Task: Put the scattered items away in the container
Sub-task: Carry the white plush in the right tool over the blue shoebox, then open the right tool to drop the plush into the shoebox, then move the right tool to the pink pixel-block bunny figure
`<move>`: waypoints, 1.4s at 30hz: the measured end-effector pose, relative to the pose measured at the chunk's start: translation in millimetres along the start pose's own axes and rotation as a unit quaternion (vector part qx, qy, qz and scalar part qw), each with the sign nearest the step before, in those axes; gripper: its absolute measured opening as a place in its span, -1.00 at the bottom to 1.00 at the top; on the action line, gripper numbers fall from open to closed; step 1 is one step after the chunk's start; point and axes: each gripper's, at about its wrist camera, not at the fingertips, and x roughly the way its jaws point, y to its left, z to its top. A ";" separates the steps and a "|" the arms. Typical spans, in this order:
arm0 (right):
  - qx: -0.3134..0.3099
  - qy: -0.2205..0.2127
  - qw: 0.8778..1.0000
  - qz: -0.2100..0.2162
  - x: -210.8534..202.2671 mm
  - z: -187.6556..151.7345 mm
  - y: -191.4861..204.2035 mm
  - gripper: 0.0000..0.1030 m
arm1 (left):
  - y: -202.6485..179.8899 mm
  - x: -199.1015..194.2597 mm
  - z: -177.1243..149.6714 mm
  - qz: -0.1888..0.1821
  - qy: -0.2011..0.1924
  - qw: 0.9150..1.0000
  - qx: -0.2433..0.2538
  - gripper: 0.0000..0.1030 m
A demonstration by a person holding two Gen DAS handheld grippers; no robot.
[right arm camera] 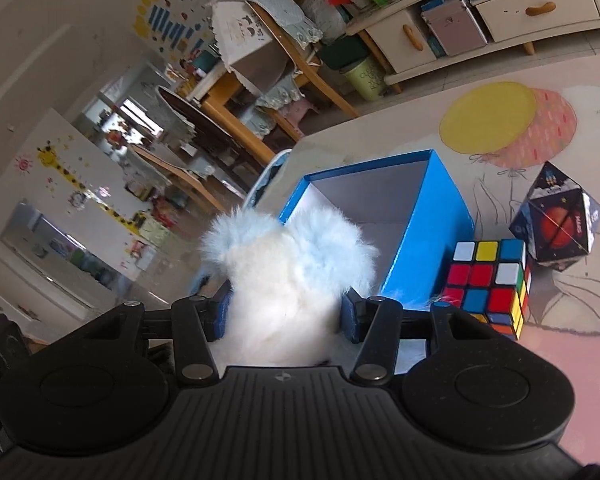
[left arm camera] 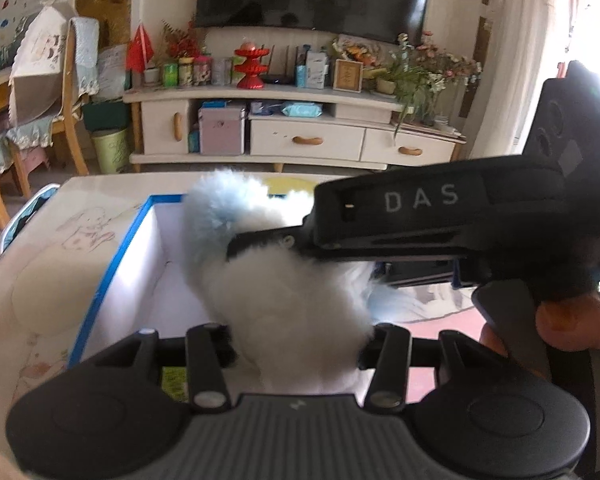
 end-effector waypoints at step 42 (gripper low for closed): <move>0.025 -0.072 0.996 -0.036 -109.0 -63.7 -103.3 0.20 | -34.7 -29.9 -7.0 0.003 -0.010 0.998 0.061 -0.03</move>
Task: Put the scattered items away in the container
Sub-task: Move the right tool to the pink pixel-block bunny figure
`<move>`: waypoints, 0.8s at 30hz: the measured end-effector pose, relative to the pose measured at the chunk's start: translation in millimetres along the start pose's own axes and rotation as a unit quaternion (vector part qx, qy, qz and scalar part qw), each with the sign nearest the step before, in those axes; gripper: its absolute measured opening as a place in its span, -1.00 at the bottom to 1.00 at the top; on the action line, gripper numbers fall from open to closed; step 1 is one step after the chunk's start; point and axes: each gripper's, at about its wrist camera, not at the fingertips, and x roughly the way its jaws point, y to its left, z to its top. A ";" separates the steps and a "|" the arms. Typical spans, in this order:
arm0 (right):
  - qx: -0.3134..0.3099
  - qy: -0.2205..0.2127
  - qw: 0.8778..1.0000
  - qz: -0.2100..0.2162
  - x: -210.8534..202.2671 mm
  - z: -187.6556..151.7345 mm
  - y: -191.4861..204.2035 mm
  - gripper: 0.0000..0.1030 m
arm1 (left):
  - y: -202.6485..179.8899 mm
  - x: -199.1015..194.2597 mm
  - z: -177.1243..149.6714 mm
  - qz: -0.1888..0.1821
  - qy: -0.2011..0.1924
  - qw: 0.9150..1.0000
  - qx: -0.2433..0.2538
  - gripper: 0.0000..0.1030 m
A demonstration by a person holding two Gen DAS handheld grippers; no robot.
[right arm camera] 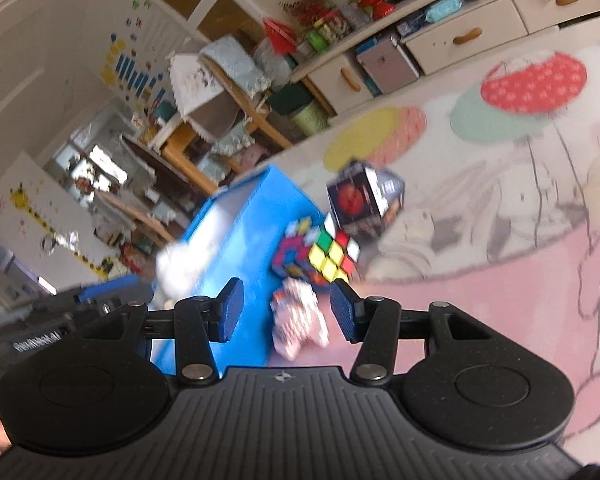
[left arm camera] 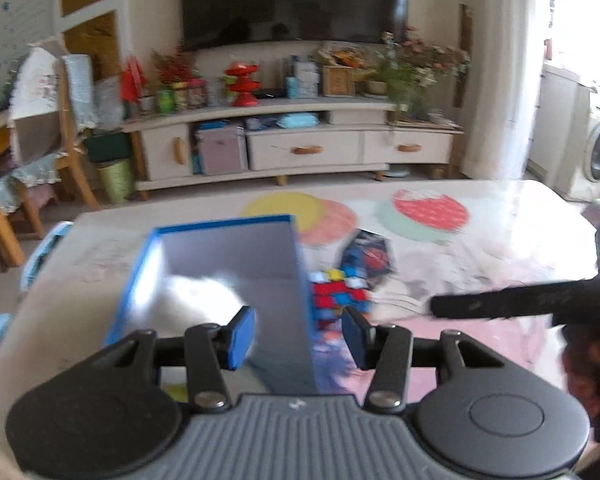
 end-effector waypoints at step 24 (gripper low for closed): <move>-0.047 0.018 0.999 0.004 6.5 -9.0 -23.3 0.35 | -62.0 43.1 -61.7 -0.035 0.035 0.998 0.031 0.14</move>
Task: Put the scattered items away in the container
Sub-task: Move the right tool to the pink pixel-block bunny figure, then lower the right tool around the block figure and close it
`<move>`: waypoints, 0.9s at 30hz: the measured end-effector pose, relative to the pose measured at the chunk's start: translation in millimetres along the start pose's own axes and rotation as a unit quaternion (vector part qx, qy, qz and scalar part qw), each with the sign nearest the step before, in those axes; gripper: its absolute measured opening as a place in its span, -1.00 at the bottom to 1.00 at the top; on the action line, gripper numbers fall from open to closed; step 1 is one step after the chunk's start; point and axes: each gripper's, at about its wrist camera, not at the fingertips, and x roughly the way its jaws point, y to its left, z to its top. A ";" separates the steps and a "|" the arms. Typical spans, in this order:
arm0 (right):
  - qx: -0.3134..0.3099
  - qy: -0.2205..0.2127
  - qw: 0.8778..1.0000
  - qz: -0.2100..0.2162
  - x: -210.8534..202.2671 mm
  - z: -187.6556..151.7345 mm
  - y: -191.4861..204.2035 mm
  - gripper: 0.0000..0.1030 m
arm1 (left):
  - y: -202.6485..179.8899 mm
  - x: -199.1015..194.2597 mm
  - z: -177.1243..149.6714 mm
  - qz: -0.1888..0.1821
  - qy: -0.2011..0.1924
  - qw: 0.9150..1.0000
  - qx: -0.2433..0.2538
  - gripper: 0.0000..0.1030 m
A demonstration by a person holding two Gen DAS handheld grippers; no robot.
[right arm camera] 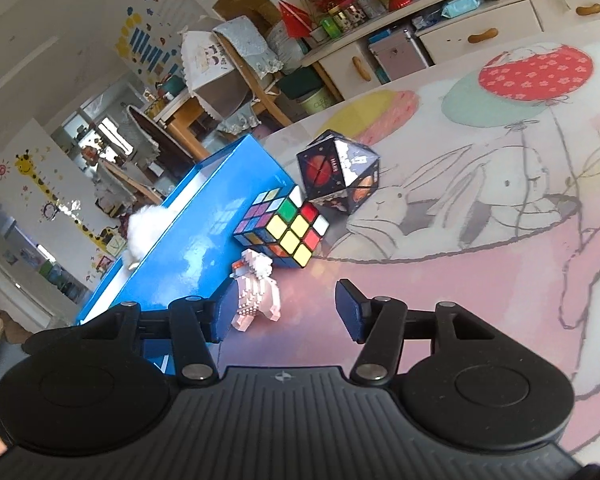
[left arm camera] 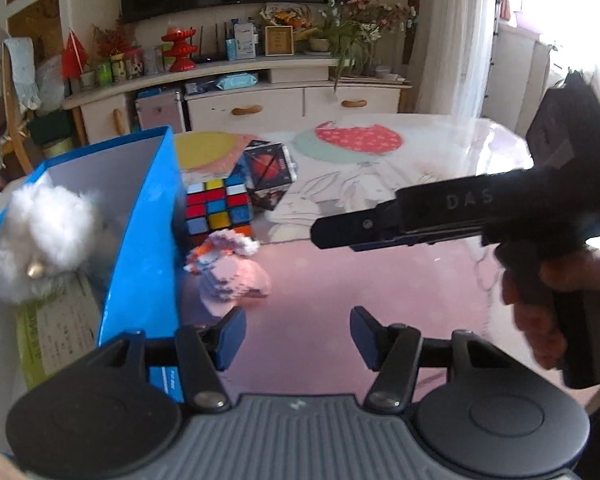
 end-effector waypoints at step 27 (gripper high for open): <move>0.021 0.024 0.999 0.036 54.0 4.1 8.1 0.36 | 37.6 44.3 8.5 -0.004 0.019 0.999 -0.044 0.26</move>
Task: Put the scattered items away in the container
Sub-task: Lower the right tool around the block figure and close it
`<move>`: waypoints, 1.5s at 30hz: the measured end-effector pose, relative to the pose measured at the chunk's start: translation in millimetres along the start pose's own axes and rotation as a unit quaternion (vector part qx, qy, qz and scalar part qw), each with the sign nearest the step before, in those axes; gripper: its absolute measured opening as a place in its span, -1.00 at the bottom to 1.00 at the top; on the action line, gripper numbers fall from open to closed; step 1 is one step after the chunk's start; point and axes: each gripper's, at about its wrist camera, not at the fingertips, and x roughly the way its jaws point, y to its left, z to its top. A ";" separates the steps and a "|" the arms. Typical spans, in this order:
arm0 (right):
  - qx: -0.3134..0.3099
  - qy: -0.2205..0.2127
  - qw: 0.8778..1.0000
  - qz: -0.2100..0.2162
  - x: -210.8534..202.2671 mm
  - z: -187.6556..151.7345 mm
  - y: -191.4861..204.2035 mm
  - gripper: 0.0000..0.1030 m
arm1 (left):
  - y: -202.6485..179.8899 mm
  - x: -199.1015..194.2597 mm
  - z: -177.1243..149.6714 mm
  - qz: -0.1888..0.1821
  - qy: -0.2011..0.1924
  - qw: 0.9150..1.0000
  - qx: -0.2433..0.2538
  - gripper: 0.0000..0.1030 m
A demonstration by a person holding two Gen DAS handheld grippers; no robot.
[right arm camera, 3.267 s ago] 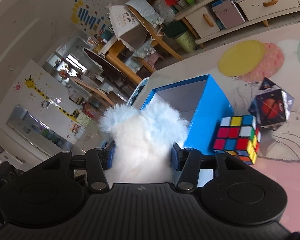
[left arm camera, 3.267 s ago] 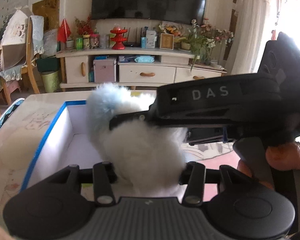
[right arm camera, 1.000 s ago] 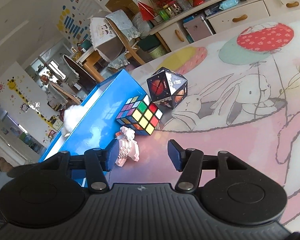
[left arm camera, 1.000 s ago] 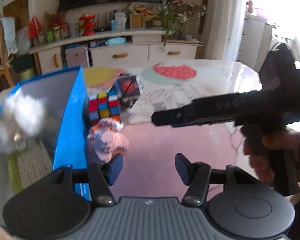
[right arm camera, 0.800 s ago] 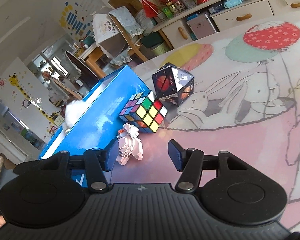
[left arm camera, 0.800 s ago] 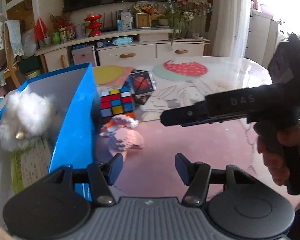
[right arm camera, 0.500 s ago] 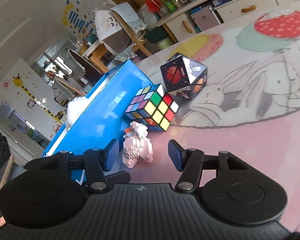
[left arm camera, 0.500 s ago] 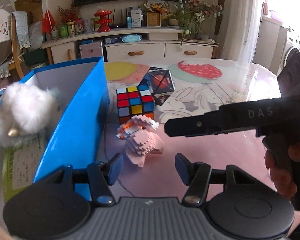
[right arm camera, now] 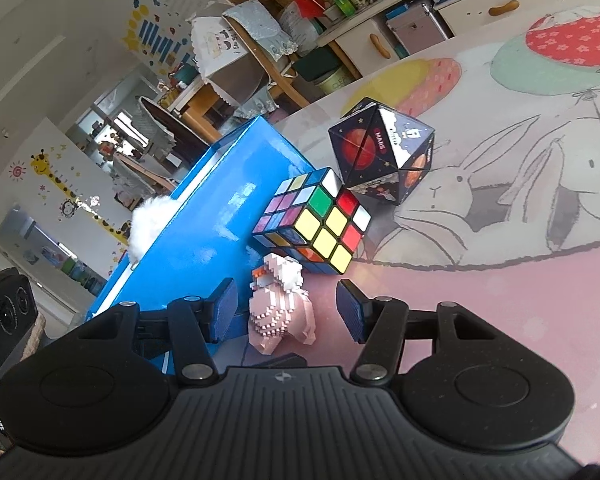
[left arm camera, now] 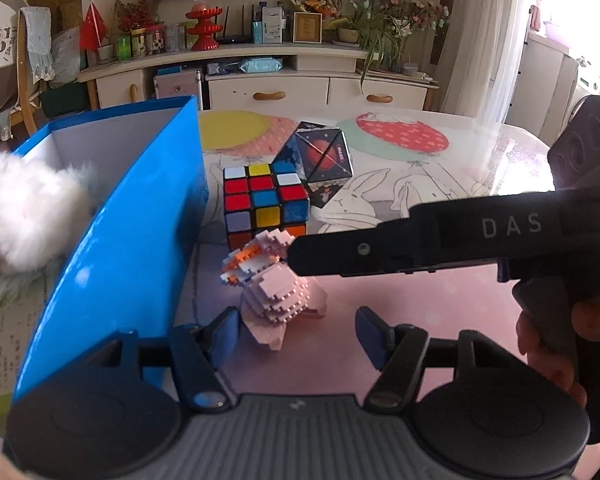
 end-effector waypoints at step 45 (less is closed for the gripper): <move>0.000 0.010 0.999 0.040 23.8 0.2 -8.2 -0.11 | -0.2 11.4 -3.0 0.007 -0.011 1.000 -0.020 0.30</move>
